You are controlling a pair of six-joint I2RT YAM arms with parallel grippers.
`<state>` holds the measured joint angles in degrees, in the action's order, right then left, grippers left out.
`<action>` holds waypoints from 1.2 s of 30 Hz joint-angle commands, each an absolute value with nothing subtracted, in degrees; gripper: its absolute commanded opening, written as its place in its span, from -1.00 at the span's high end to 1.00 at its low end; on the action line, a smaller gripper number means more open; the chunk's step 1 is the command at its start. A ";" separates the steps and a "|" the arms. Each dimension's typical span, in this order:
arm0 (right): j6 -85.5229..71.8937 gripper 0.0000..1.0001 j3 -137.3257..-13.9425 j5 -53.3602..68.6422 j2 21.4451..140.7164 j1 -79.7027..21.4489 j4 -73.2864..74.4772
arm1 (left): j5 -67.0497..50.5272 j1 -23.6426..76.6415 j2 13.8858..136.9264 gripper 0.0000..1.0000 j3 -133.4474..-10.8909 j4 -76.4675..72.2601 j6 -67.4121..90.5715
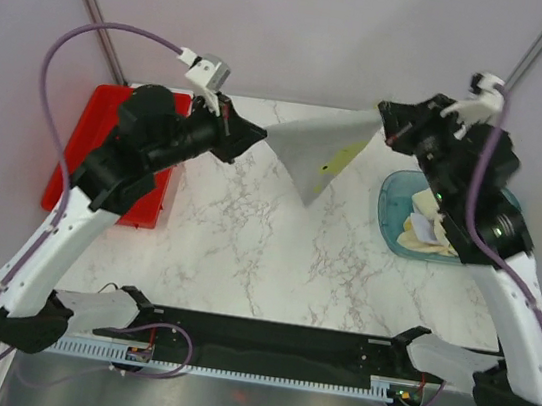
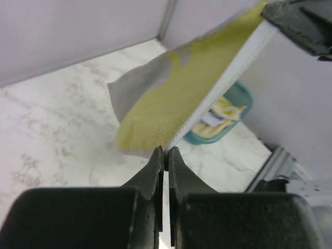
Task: Fold and stack the towels
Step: Flatten out the crumpled towel
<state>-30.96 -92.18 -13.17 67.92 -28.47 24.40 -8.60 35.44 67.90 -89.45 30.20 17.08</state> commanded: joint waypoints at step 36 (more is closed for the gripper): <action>-52.55 1.00 -73.38 13.02 37.88 -27.86 19.42 | -33.66 36.39 46.84 0.95 -83.23 33.57 27.33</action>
